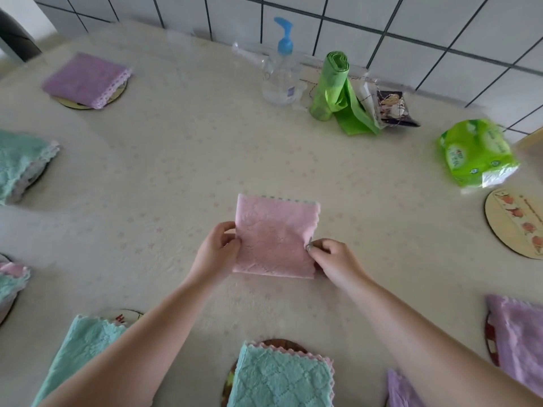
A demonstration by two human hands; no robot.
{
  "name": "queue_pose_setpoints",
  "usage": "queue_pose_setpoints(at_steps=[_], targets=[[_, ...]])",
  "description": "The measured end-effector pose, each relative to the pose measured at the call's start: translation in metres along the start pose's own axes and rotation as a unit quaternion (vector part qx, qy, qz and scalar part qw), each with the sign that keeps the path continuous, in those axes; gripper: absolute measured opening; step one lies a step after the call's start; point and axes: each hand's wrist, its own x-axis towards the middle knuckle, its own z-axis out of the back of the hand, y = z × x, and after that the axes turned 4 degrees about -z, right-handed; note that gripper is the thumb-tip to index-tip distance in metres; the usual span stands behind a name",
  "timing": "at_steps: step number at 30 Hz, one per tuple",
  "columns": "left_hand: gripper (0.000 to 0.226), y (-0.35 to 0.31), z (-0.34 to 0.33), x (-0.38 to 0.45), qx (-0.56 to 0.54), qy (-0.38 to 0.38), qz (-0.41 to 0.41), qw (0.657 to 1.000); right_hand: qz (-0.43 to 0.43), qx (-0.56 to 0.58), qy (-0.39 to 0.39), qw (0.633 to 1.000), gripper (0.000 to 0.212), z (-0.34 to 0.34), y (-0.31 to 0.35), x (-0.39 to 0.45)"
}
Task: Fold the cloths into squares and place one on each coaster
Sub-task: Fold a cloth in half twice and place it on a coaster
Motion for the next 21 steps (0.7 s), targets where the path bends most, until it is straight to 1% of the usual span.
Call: queue_pose_setpoints(at_steps=[3,5,6,7,10,11,13,16,18,21], targets=[[0.039,0.003,-0.001,0.001,-0.003,-0.003,0.001,1.0,0.007,0.004,-0.014,1.0,0.016,-0.003,-0.001,0.002],[0.045,0.005,-0.002,0.0,0.001,-0.005,-0.015,1.0,0.028,0.024,-0.042,0.998,0.004,-0.004,-0.001,0.0],[0.049,0.005,-0.002,-0.002,0.008,-0.001,-0.03,1.0,0.041,0.025,-0.056,0.997,0.011,-0.004,-0.001,-0.002],[0.051,0.005,-0.002,-0.004,0.021,0.008,-0.05,0.999,0.059,0.019,-0.06,0.996,0.023,-0.005,-0.001,-0.005],[0.046,0.003,-0.002,-0.006,0.092,0.04,-0.12,0.988,0.161,-0.05,-0.026,0.985,0.057,-0.006,-0.003,-0.009],[0.043,0.003,-0.002,-0.006,0.113,0.043,-0.136,0.983,0.191,-0.082,-0.013,0.978,0.062,-0.007,-0.005,-0.008],[0.041,0.004,-0.002,-0.005,0.134,0.039,-0.159,0.977,0.226,-0.132,-0.013,0.965,0.06,-0.008,-0.01,-0.006],[0.044,0.006,-0.003,-0.008,0.143,0.033,-0.17,0.974,0.244,-0.16,-0.051,0.955,0.051,-0.009,-0.015,-0.008],[0.046,0.009,-0.003,-0.008,0.145,0.033,-0.159,0.976,0.237,-0.161,-0.058,0.956,0.051,-0.009,-0.016,-0.008],[0.048,0.01,-0.003,-0.004,0.158,0.042,-0.137,0.977,0.21,-0.161,-0.047,0.963,0.053,-0.009,-0.013,-0.006]])
